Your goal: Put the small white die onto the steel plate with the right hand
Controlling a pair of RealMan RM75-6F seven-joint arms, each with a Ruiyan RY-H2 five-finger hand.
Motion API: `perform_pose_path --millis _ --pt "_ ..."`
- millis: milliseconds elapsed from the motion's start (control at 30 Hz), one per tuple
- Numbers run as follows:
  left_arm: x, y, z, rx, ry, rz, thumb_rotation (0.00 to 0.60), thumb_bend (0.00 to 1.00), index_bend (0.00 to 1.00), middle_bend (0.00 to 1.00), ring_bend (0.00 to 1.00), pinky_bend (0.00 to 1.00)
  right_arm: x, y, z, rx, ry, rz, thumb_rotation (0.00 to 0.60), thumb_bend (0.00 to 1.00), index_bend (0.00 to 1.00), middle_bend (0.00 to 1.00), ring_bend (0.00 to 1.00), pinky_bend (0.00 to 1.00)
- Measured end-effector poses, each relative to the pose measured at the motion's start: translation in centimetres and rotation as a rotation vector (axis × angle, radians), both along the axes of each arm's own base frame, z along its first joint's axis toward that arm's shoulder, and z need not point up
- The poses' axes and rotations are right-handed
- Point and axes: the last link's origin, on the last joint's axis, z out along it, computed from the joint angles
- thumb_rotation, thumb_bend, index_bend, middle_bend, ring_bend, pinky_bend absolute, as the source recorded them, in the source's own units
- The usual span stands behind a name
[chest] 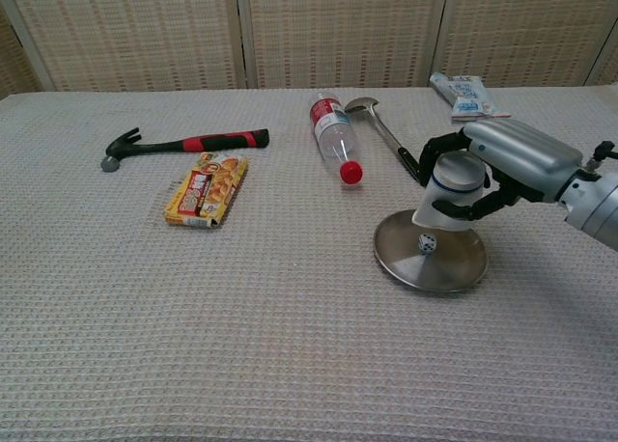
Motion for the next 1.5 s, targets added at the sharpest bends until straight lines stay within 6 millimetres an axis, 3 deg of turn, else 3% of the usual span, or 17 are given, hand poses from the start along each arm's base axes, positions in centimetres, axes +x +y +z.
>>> perform_pose_path --millis 233,433,767,1067,1200,1500 --pt "0.0 0.0 -0.1 -0.004 0.004 0.001 0.6 0.52 0.19 0.29 0.22 0.19 -1.8 1.7 2.2 -0.072 0.001 -0.003 0.6 0.3 0.64 0.53 0.43 0.66" --pt "0.0 -0.1 -0.2 -0.008 0.01 0.003 0.6 0.52 0.19 0.29 0.22 0.19 -5.2 4.2 3.9 -0.101 0.051 -0.099 0.6 0.3 0.62 0.53 0.42 0.65" --pt "0.0 0.0 -0.3 -0.011 0.017 0.006 0.6 0.52 0.19 0.29 0.22 0.19 -8.5 4.1 3.8 -0.03 0.036 -0.249 0.6 0.26 0.47 0.45 0.31 0.56" --pt "0.0 0.0 -0.2 -0.008 0.015 0.004 0.6 0.52 0.19 0.29 0.22 0.19 -9.1 4.2 3.6 -0.005 0.025 -0.253 0.6 0.16 0.25 0.23 0.11 0.42" --pt "0.0 -0.1 -0.2 -0.008 0.016 0.003 0.6 0.52 0.19 0.29 0.22 0.19 -9.2 4.3 3.9 0.0 0.033 -0.255 0.6 0.11 0.03 0.03 0.0 0.32" --pt "-0.1 0.0 -0.2 -0.004 0.014 0.01 0.6 0.52 0.19 0.29 0.22 0.19 -8.1 7.1 7.4 0.0 0.056 -0.24 0.6 0.1 0.0 0.0 0.0 0.21"
